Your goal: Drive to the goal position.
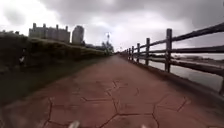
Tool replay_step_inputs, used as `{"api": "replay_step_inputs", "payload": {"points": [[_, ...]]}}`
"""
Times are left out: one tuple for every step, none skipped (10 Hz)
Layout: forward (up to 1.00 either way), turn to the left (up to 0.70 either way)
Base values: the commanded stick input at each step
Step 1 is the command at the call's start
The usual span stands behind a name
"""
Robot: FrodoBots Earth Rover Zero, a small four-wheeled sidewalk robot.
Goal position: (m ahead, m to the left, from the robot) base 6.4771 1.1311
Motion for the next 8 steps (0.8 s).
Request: {"api": "replay_step_inputs", "payload": {"points": [[0.70, 0.00], [0.70, 0.00], [0.70, 0.00], [0.70, 0.00], [0.70, 0.00], [0.70, 0.00], [0.70, 0.00], [0.70, 0.00]]}}
